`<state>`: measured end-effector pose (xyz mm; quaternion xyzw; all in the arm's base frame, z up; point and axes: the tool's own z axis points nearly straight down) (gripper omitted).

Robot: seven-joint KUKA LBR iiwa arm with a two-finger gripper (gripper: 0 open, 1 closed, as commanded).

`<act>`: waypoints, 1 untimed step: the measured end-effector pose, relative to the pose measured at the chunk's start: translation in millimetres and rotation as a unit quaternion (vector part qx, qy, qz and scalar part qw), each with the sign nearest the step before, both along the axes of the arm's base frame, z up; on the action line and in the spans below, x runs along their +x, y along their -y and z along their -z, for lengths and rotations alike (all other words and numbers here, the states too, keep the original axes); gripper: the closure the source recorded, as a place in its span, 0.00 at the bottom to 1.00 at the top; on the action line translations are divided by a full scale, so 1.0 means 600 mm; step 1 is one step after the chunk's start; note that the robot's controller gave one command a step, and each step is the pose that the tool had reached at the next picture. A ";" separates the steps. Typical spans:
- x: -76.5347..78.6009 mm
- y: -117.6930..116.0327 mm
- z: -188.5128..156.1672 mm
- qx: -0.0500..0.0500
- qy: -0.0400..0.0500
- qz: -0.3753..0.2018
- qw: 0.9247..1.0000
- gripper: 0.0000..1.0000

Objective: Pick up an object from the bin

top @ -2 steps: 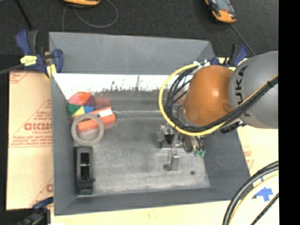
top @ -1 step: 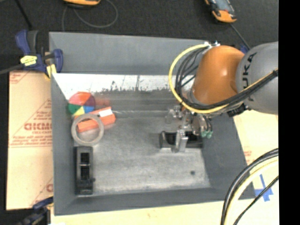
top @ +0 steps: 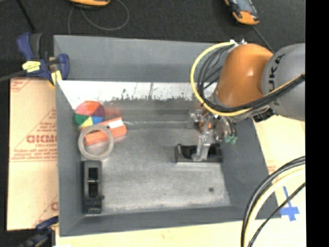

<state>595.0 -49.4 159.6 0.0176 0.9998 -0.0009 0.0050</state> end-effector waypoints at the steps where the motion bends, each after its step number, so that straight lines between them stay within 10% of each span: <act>1: -0.033 0.008 0.062 0.000 -0.001 -0.012 1.000 0.00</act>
Offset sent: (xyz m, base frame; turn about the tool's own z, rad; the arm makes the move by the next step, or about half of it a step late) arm -0.0149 -0.0194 -0.0888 0.0616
